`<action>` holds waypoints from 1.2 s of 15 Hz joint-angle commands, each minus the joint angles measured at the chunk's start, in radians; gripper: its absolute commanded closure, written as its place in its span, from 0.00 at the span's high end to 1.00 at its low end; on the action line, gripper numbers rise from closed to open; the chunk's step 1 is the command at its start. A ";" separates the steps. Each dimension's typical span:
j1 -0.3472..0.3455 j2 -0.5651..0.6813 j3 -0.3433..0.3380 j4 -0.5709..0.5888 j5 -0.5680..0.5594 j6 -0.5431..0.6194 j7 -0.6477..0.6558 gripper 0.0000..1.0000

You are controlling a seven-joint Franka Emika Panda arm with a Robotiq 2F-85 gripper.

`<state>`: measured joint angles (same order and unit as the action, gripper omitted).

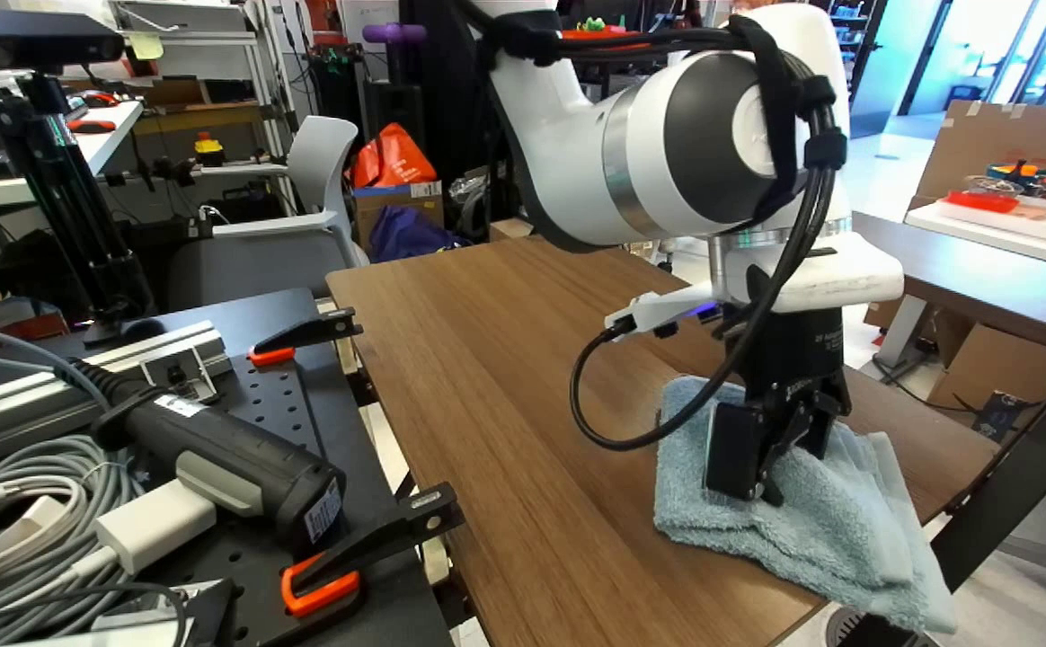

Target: Wipe the table with the cloth

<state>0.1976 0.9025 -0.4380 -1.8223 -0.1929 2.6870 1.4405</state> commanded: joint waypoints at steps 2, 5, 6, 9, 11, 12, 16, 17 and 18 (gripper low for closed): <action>-0.011 -0.103 0.033 -0.262 -0.045 0.217 -0.194 1.00; -0.025 -0.164 0.059 -0.377 -0.012 0.333 -0.364 1.00; -0.029 -0.180 0.077 -0.400 0.003 0.346 -0.420 1.00; -0.033 -0.194 0.166 -0.403 0.058 0.314 -0.556 1.00; -0.016 -0.182 0.233 -0.365 0.108 0.255 -0.619 1.00; -0.011 -0.173 0.265 -0.345 0.129 0.235 -0.651 1.00; 0.083 -0.131 0.306 -0.257 0.171 0.112 -0.668 1.00; 0.112 -0.121 0.305 -0.242 0.168 0.095 -0.650 1.00; 0.134 -0.115 0.303 -0.233 0.164 0.083 -0.642 1.00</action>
<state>0.2711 0.6940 -0.1496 -2.1200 -0.0539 2.8174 0.7944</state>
